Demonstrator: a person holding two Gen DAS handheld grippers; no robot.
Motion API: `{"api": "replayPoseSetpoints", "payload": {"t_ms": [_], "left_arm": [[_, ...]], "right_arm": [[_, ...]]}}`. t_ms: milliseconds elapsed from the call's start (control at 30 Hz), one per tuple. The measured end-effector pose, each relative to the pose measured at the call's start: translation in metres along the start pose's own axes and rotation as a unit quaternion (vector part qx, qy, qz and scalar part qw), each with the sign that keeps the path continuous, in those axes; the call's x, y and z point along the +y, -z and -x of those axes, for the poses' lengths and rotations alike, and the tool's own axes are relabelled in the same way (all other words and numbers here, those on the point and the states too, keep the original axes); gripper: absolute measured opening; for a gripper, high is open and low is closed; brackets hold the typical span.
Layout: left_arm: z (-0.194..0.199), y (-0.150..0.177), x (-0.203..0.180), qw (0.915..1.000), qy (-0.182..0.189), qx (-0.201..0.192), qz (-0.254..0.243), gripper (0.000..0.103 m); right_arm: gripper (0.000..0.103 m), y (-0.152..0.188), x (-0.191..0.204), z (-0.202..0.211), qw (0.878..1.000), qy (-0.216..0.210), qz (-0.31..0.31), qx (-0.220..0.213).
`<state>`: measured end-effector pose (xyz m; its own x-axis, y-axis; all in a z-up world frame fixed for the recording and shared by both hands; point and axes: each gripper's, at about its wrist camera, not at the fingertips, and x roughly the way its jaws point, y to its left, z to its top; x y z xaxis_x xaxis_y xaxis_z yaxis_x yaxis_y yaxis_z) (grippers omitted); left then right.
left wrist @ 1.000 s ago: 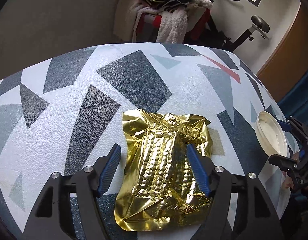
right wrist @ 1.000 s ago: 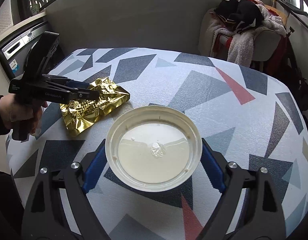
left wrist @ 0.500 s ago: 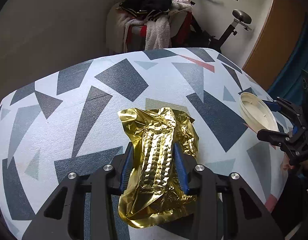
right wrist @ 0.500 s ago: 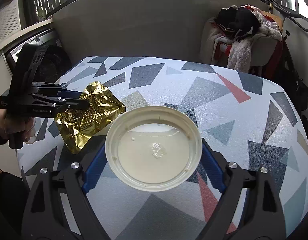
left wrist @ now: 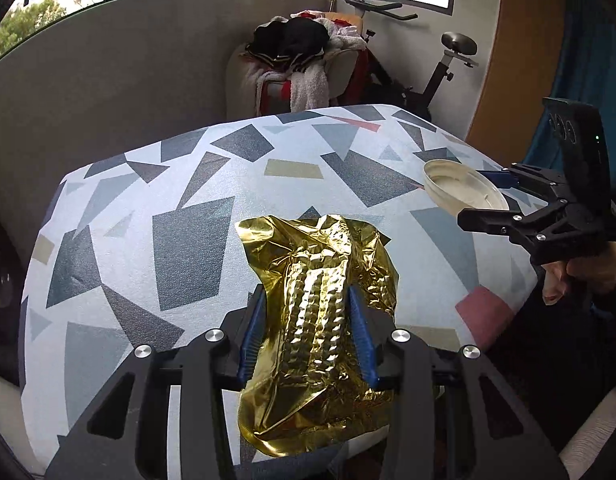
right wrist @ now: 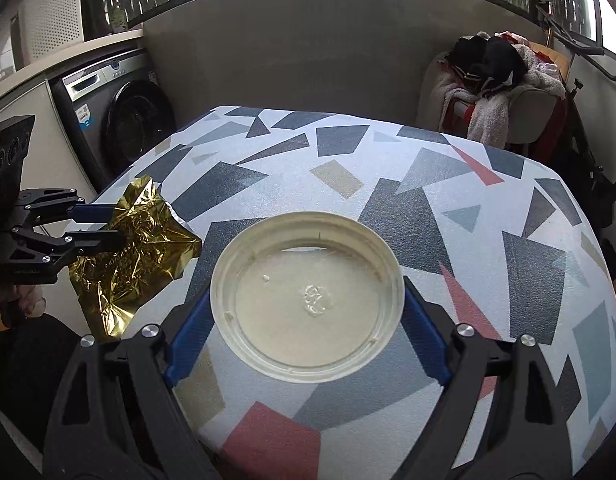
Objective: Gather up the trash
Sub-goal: 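Lower the lid and gold wrapper into the brown bin and open both tools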
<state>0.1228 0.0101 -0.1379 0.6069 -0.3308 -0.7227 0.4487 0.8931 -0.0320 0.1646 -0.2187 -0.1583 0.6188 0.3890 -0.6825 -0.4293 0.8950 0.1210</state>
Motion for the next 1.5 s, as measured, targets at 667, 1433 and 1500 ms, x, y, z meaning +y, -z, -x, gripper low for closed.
{"api": "replayPoseSetpoints", "payload": {"t_ms": [667,1433,1500], "left_arm": [[0.04,0.118,-0.082,0.9992,0.039,0.003,-0.008,0.044],[0.079,0.115,-0.055,0.9962,-0.067,-0.04,0.041,0.096],[0.081,0.116,-0.049,0.9949,-0.075,-0.041,0.052,0.096]], "right_arm": [[0.086,0.068,0.036,0.058,1.0,-0.002,-0.011,-0.024],[0.086,0.123,0.09,0.051,0.997,-0.044,0.053,0.047],[0.086,0.127,0.091,0.05,0.996,-0.048,0.053,0.054]]}}
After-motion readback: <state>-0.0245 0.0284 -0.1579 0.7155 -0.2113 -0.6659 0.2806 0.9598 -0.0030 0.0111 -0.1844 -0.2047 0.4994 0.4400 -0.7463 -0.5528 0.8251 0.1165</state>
